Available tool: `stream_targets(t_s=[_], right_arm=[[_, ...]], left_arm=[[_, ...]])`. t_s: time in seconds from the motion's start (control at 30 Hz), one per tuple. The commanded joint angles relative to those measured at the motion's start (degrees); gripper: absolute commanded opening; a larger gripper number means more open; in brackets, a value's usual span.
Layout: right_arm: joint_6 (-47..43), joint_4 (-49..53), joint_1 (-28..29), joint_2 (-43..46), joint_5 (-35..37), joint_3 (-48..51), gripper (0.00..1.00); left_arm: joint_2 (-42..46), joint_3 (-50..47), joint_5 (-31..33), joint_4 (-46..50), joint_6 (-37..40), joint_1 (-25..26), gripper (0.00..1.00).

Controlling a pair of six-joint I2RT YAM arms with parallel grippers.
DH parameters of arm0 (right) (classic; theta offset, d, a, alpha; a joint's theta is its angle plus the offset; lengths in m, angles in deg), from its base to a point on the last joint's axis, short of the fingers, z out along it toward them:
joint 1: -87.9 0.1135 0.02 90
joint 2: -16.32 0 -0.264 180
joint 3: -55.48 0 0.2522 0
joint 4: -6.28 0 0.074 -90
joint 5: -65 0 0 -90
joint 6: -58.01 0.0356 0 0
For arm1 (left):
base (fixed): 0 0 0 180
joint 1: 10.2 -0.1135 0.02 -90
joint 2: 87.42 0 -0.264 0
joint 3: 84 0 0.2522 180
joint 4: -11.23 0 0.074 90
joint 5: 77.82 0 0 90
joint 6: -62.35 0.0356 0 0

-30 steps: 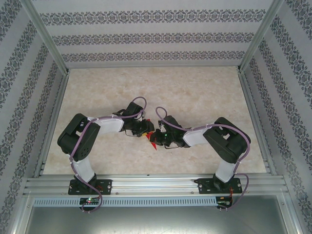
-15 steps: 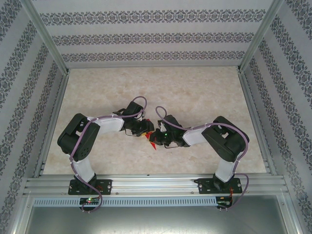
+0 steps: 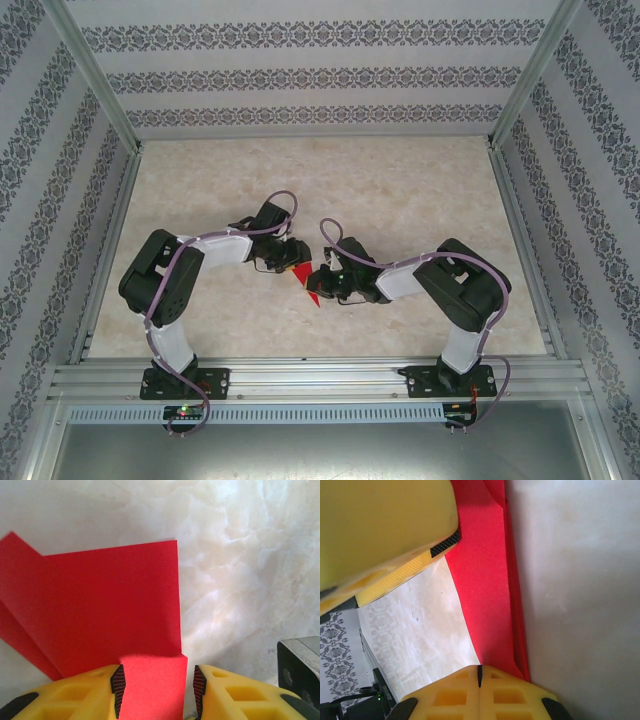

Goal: Fold a paper plane with a square sheet of paper (pick it up from the middle)
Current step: Fold the wing for the fifth time at the center of the table.

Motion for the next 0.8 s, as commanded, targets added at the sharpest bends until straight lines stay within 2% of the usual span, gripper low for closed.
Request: stream_targets(t_s=[0.0, 0.33, 0.77], right_arm=[[-1.5, 11.5, -0.2, -2.1, 2.4, 3.7, 0.00], [-1.8, 11.9, -0.5, -2.0, 1.9, 4.1, 0.00], [-2.1, 11.8, -0.5, -1.9, 1.0, 4.3, 0.00]], left_arm=[[-1.8, 1.6, 2.5, 2.1, 3.6, -2.3, 0.45], [-3.3, 0.8, -0.3, 1.4, 5.7, -8.3, 0.45], [-6.5, 6.1, -0.6, 3.4, 6.0, -13.1, 0.46]])
